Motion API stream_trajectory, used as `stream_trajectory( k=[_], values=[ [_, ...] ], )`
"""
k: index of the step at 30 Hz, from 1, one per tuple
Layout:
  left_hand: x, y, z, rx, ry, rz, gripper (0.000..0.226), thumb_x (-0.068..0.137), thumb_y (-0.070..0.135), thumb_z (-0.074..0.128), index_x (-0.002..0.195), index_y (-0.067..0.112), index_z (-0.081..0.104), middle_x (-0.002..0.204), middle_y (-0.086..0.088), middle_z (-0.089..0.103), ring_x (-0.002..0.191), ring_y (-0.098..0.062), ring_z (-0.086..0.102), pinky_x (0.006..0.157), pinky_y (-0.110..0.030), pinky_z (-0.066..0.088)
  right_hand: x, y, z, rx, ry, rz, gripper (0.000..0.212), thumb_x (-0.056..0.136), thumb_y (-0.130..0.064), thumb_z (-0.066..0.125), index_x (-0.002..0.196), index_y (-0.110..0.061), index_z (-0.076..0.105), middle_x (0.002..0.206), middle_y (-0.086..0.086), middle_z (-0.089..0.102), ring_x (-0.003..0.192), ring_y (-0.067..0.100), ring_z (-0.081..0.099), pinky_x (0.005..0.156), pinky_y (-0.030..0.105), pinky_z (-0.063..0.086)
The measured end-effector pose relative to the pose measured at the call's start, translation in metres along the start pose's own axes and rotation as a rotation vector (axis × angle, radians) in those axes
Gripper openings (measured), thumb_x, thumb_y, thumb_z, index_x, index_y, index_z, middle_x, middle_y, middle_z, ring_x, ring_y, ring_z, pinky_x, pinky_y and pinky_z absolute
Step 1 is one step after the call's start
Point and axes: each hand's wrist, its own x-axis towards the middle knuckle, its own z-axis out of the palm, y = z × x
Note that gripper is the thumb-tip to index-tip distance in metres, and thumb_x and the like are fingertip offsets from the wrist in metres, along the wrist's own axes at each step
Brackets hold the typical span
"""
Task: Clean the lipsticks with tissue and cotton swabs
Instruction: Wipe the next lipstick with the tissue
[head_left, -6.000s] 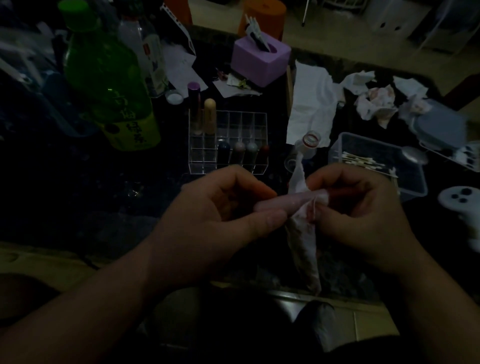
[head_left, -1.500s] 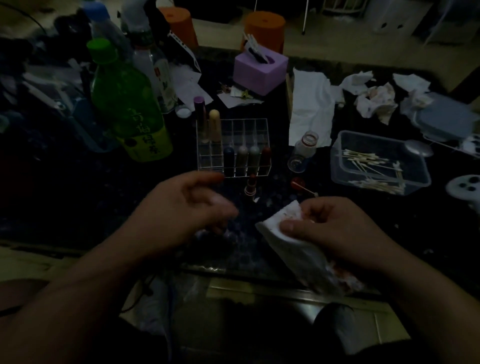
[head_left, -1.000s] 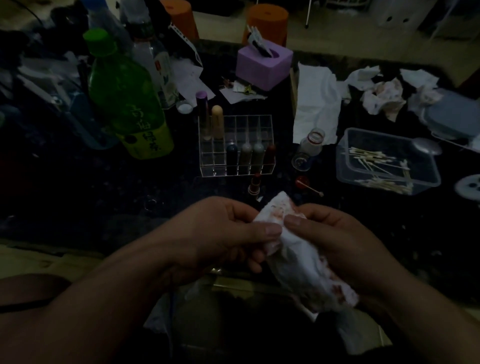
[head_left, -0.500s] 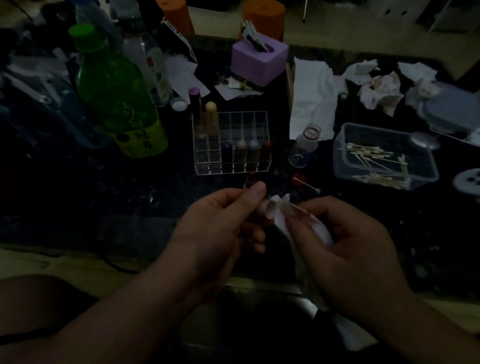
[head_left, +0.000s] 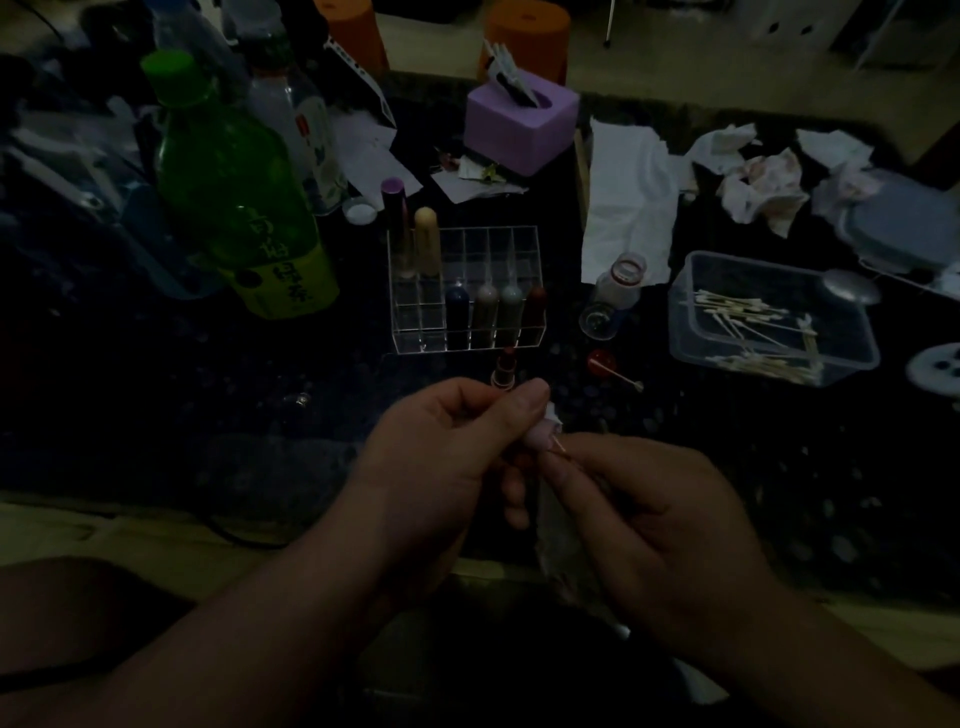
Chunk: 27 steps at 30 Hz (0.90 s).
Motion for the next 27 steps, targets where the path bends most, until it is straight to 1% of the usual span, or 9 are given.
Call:
stream_trajectory(
  k=[5, 8, 12, 14, 17, 21, 23, 25, 27],
  values=[
    [-0.006, -0.004, 0.000, -0.032, 0.090, 0.162, 0.031, 0.064, 0.021, 0.074, 0.082, 0.001, 0.059, 0.064, -0.014, 0.068, 0.047, -0.019, 0.061, 0.044, -0.026, 0.050, 0.005, -0.008, 0.005, 0.652, 0.004, 0.504, 0.025, 0.091, -0.027, 0.066, 0.077, -0.009, 0.076, 0.079, 0.009, 0.074, 0.075, 0.019, 0.071, 0.069, 0.025, 0.054],
    [-0.011, -0.005, -0.003, 0.170, 0.105, 0.403, 0.025, 0.062, 0.020, 0.075, 0.078, 0.007, 0.062, 0.069, -0.002, 0.072, 0.061, -0.009, 0.068, 0.057, -0.018, 0.053, 0.008, -0.012, -0.002, 0.790, -0.051, 0.585, 0.015, 0.081, -0.023, 0.076, 0.081, -0.007, 0.077, 0.090, 0.009, 0.077, 0.085, 0.020, 0.074, 0.070, 0.022, 0.055],
    [-0.006, 0.003, -0.017, 0.250, -0.056, 0.226, 0.036, 0.068, 0.034, 0.090, 0.087, 0.014, 0.066, 0.087, -0.008, 0.076, 0.079, -0.020, 0.073, 0.066, -0.029, 0.055, 0.010, -0.007, -0.009, 0.299, -0.010, 0.196, 0.004, 0.084, -0.021, 0.077, 0.081, -0.020, 0.078, 0.076, -0.007, 0.075, 0.068, 0.003, 0.070, 0.059, 0.018, 0.052],
    [0.000, 0.012, -0.021, 0.269, -0.074, 0.025, 0.053, 0.066, 0.054, 0.082, 0.089, 0.010, 0.065, 0.082, -0.010, 0.074, 0.067, -0.024, 0.067, 0.058, -0.033, 0.048, 0.010, 0.001, -0.008, 0.049, -0.021, -0.018, 0.007, 0.087, -0.018, 0.073, 0.083, -0.017, 0.078, 0.070, -0.009, 0.070, 0.060, 0.002, 0.065, 0.054, 0.018, 0.049],
    [0.000, 0.019, -0.022, 0.492, -0.166, -0.251, 0.089, 0.069, 0.082, 0.052, 0.087, -0.005, 0.061, 0.059, -0.009, 0.051, 0.045, -0.018, 0.042, 0.046, -0.023, 0.030, 0.009, 0.009, -0.008, -0.085, -0.032, -0.150, 0.005, 0.088, -0.017, 0.069, 0.089, -0.020, 0.073, 0.071, -0.006, 0.068, 0.061, 0.005, 0.063, 0.055, 0.023, 0.048],
    [-0.005, 0.019, -0.018, 0.298, -0.227, -0.298, 0.053, 0.083, 0.060, 0.052, 0.079, 0.008, 0.058, 0.054, 0.002, 0.027, 0.044, -0.011, 0.018, 0.046, -0.021, 0.013, 0.006, 0.016, -0.006, -0.192, -0.051, -0.164, 0.007, 0.088, -0.010, 0.067, 0.087, -0.015, 0.072, 0.067, -0.001, 0.067, 0.058, 0.008, 0.060, 0.053, 0.028, 0.046],
    [-0.004, 0.015, -0.015, 0.168, -0.219, -0.222, 0.046, 0.080, 0.052, 0.055, 0.087, 0.008, 0.066, 0.054, 0.000, 0.028, 0.045, -0.011, 0.020, 0.048, -0.024, 0.013, 0.006, 0.009, -0.001, -0.102, -0.027, -0.044, 0.013, 0.087, -0.003, 0.069, 0.076, -0.008, 0.074, 0.063, 0.001, 0.066, 0.057, 0.010, 0.061, 0.052, 0.028, 0.046],
    [-0.006, 0.012, -0.010, 0.119, -0.211, -0.136, 0.042, 0.078, 0.048, 0.056, 0.085, 0.010, 0.071, 0.061, -0.010, 0.030, 0.048, -0.017, 0.023, 0.050, -0.028, 0.014, 0.008, -0.004, 0.003, 0.239, 0.018, 0.206, 0.014, 0.085, -0.002, 0.072, 0.081, -0.014, 0.079, 0.076, -0.003, 0.076, 0.071, 0.010, 0.072, 0.062, 0.020, 0.054],
    [-0.006, 0.008, -0.008, 0.150, -0.197, -0.021, 0.032, 0.083, 0.048, 0.057, 0.074, 0.020, 0.071, 0.072, -0.015, 0.048, 0.057, -0.027, 0.033, 0.052, -0.030, 0.022, 0.013, -0.016, 0.002, 0.573, 0.005, 0.456, 0.012, 0.081, -0.008, 0.071, 0.084, -0.014, 0.081, 0.084, 0.001, 0.078, 0.079, 0.013, 0.074, 0.069, 0.020, 0.055]
  ],
)
